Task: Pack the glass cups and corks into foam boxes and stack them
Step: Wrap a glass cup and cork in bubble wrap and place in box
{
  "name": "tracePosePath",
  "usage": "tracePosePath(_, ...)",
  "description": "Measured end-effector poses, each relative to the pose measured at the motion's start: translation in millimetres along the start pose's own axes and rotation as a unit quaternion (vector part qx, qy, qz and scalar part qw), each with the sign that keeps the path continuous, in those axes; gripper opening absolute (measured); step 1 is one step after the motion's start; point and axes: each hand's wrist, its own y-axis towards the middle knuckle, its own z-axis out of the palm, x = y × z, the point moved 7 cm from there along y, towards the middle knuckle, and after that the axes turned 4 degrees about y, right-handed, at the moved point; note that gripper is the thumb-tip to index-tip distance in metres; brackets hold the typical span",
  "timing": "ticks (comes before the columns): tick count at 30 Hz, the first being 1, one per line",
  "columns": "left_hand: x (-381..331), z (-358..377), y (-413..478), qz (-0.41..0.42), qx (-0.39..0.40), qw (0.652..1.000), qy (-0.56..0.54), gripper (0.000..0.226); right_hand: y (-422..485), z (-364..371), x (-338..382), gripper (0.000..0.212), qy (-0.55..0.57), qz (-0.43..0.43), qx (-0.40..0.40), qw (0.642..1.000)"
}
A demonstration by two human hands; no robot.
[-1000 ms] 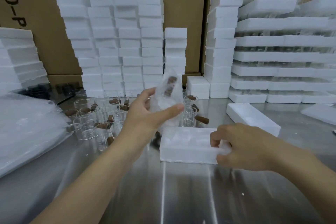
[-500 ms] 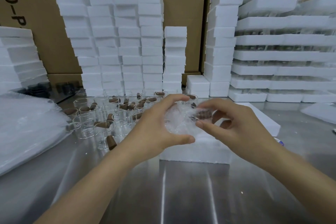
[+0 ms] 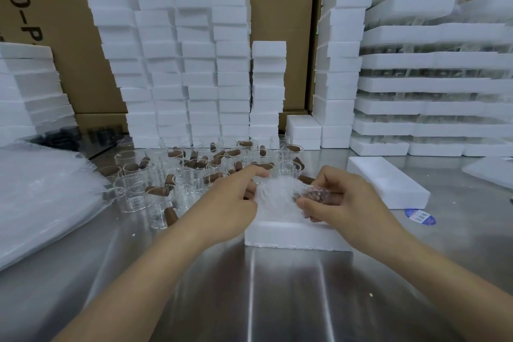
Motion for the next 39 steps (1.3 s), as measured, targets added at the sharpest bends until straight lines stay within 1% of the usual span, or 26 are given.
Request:
tracePosePath(2, -2.5, 0.3, 1.0, -0.003, -0.003, 1.0, 0.0, 0.056, 1.1, -1.2, -0.4, 0.033, -0.086, -0.02, 0.0, 0.996)
tracePosePath(3, -4.0, 1.0, 0.7, -0.006, -0.001, 1.0, 0.003, 0.056, 1.5, -1.9, -0.4, 0.034, -0.103, -0.026, -0.002, 0.994)
tracePosePath(5, -7.7, 2.4, -1.7, -0.006, -0.002, 1.0, 0.026, 0.068, 1.3, -2.8, -1.4, 0.036, -0.099, -0.031, -0.009, 0.995)
tracePosePath(7, -11.1, 4.5, -5.3, 0.014, -0.015, 0.998, 0.054, 0.081, -0.8, -0.5, -3.6, 0.036, -0.1, -0.035, -0.017, 0.994)
tracePosePath(8, -12.1, 5.5, -6.5, 0.022, -0.023, 0.997, 0.065, 0.084, -1.7, 1.1, -5.1, 0.036, -0.104, -0.037, -0.017, 0.994)
tracePosePath(11, -10.7, 8.2, -6.7, 0.016, -0.043, 0.994, 0.097, 0.079, -1.4, 5.8, -8.4, 0.031, -0.13, -0.038, 0.009, 0.991)
tracePosePath(14, -11.7, 10.3, -7.4, 0.016, -0.042, 0.989, 0.142, 0.078, 0.3, 7.8, -6.4, 0.023, -0.16, -0.044, 0.049, 0.985)
tracePosePath(16, -14.6, 11.1, -8.3, 0.019, -0.036, 0.987, 0.153, 0.077, -1.6, 5.3, -2.2, 0.017, -0.212, -0.069, 0.056, 0.973)
tracePosePath(18, -15.7, 10.3, -8.7, 0.017, -0.043, 0.989, 0.143, 0.072, -3.6, 2.2, 0.6, 0.019, -0.25, -0.084, 0.054, 0.963)
tracePosePath(22, -16.2, 9.5, -9.3, 0.024, -0.05, 0.986, 0.159, 0.067, -4.0, -2.2, 1.6, 0.026, -0.223, -0.094, 0.035, 0.97)
tracePosePath(25, -15.3, 8.5, -8.2, 0.021, -0.047, 0.989, 0.142, 0.067, -5.2, 4.4, 3.9, 0.019, -0.242, -0.114, 0.048, 0.962)
tracePosePath(26, -15.2, 8.3, -7.9, 0.021, -0.047, 0.989, 0.142, 0.067, -6.2, 7.3, 4.2, 0.02, -0.248, -0.115, 0.056, 0.96)
tracePosePath(29, -15.2, 8.7, -7.5, 0.023, -0.049, 0.988, 0.143, 0.068, -8.6, 9.7, 2.9, 0.025, -0.248, -0.118, 0.058, 0.96)
tracePosePath(33, -16.8, 10.7, -7.5, 0.029, -0.045, 0.988, 0.148, 0.065, -12.8, 16.8, 3.1, 0.044, -0.26, -0.121, 0.067, 0.956)
tracePosePath(35, -17.4, 11.0, -7.3, 0.032, -0.044, 0.987, 0.151, 0.061, -13.4, 21.2, 4.4, 0.05, -0.273, -0.128, 0.081, 0.95)
tracePosePath(37, -17.5, 11.0, -7.3, 0.041, -0.042, 0.986, 0.155, 0.061, -13.1, 22.5, 6.6, 0.05, -0.277, -0.137, 0.096, 0.946)
tracePosePath(39, -17.9, 13.0, -8.5, 0.055, -0.029, 0.984, 0.167, 0.068, -13.3, 22.6, 8.4, 0.047, -0.274, -0.147, 0.108, 0.944)
